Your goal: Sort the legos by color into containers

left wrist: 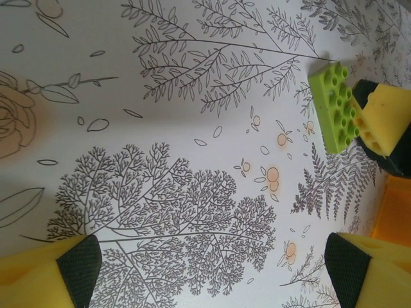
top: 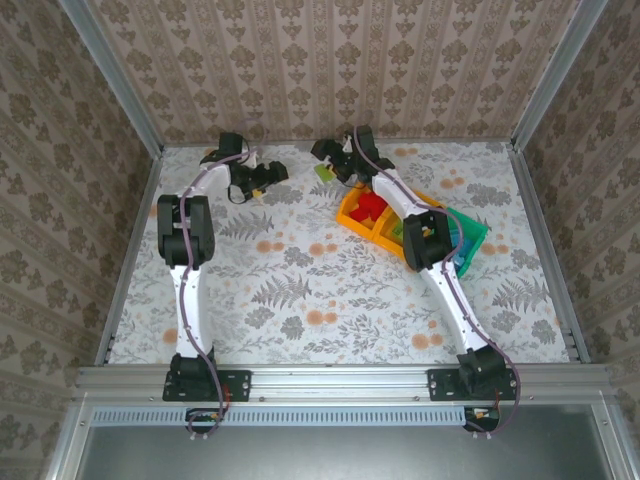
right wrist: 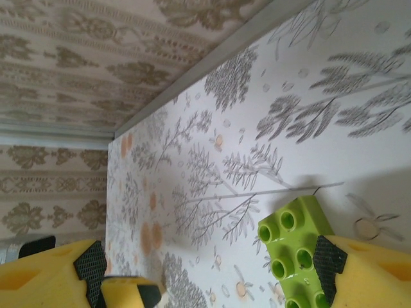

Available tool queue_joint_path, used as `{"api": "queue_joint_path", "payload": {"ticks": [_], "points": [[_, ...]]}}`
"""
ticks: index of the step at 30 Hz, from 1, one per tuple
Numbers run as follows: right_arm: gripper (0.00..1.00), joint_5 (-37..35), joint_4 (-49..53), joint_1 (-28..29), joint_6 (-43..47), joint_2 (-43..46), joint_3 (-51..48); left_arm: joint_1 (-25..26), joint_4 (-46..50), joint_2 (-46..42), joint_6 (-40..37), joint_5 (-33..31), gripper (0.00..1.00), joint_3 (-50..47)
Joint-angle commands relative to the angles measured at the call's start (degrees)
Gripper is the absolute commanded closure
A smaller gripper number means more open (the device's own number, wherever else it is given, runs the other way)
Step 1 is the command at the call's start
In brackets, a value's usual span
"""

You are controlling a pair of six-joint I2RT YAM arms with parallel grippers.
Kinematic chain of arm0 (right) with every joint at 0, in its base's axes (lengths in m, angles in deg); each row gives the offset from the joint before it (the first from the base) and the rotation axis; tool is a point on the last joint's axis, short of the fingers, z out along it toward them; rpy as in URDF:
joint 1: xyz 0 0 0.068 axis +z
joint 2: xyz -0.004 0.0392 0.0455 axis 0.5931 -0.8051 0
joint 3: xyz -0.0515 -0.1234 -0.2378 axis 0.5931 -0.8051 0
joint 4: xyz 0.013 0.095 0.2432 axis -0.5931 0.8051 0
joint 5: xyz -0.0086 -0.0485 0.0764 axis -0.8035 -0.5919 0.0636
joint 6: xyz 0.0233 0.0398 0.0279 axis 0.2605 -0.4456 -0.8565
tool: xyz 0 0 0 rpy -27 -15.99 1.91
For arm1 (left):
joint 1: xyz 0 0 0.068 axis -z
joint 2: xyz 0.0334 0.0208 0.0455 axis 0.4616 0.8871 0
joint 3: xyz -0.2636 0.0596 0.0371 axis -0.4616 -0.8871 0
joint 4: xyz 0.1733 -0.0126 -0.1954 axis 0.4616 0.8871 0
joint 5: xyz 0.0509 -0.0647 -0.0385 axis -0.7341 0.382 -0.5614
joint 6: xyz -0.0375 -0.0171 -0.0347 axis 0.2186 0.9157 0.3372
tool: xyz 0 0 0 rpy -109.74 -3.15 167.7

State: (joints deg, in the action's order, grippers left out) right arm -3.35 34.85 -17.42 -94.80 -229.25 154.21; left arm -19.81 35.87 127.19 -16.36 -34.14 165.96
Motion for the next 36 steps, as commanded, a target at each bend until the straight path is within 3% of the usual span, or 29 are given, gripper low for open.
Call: {"api": "queue_joint_path", "payload": {"ticks": [1, 10, 24, 28, 32, 36], "points": [[0.12, 5.11, 7.35, 2.94, 0.78, -3.06, 0.35, -0.83, -0.52, -1.67, 0.60, 1.57, 0.06, -0.57], [0.13, 11.33, 12.07, 6.13, 5.38, -2.52, -0.04, -1.79, -1.75, -3.48, 0.77, 0.82, 0.06, -3.76], [0.13, 23.54, 20.05, 10.11, 16.73, 4.35, -5.27, -3.92, -1.26, -12.18, 1.03, -1.70, 0.06, -17.17], [0.16, 18.06, 20.86, 10.05, 20.36, 10.44, -12.11, -4.07, -1.97, -15.04, 2.45, -2.75, 0.06, -20.68], [0.16, 5.30, 22.36, 10.39, 26.78, 17.21, -19.28, -5.10, -2.72, -18.41, 5.57, -4.92, 0.06, -22.85], [0.15, -0.32, 27.16, 11.22, 33.14, 19.06, -19.43, -6.39, -1.71, -20.66, 6.32, -5.35, 0.05, -22.93]]}}
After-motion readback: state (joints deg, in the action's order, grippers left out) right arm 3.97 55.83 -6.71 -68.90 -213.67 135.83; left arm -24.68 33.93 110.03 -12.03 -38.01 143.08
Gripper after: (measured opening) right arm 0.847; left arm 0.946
